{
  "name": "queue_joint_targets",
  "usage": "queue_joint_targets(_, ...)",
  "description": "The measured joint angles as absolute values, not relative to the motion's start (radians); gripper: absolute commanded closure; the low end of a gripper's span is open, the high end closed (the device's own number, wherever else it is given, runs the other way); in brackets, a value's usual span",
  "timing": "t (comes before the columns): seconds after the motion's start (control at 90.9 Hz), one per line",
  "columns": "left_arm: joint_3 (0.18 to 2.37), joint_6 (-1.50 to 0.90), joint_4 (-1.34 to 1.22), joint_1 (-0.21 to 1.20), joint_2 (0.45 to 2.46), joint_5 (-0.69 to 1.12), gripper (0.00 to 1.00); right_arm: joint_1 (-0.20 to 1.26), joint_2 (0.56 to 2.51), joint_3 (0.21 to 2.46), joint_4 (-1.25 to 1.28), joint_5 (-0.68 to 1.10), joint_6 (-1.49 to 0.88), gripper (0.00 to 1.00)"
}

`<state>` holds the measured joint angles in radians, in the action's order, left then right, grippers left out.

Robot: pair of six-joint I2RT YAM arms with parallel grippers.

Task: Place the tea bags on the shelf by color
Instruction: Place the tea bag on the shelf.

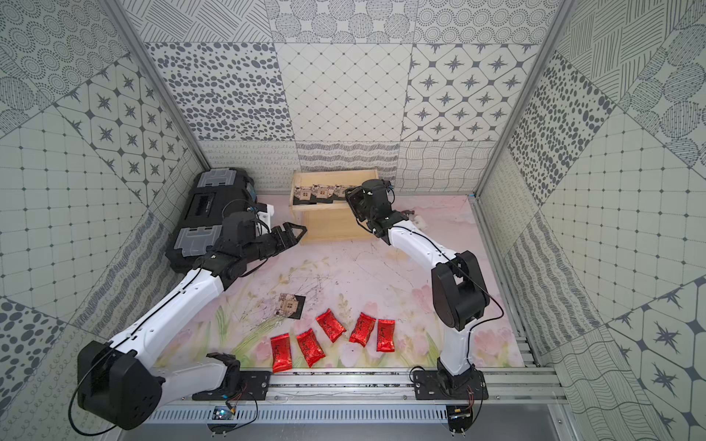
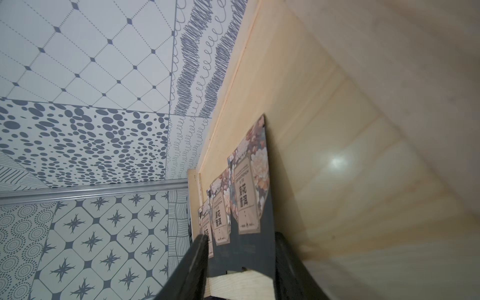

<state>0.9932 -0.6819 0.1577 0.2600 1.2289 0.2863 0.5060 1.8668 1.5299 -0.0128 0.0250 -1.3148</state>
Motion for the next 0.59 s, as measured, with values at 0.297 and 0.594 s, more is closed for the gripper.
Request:
queue_joint_targets(0.297,0.992,-0.682,0.144,0.260,1.228,0.294,0.17,0.476,1.867,1.530,-0.054,0.080,-1.286,0.86)
queue_joint_targets(0.594,0.990,-0.685,0.139,0.259,1.230,0.305,0.17,0.459,1.874,1.541,-0.059,0.136,-1.259,0.76)
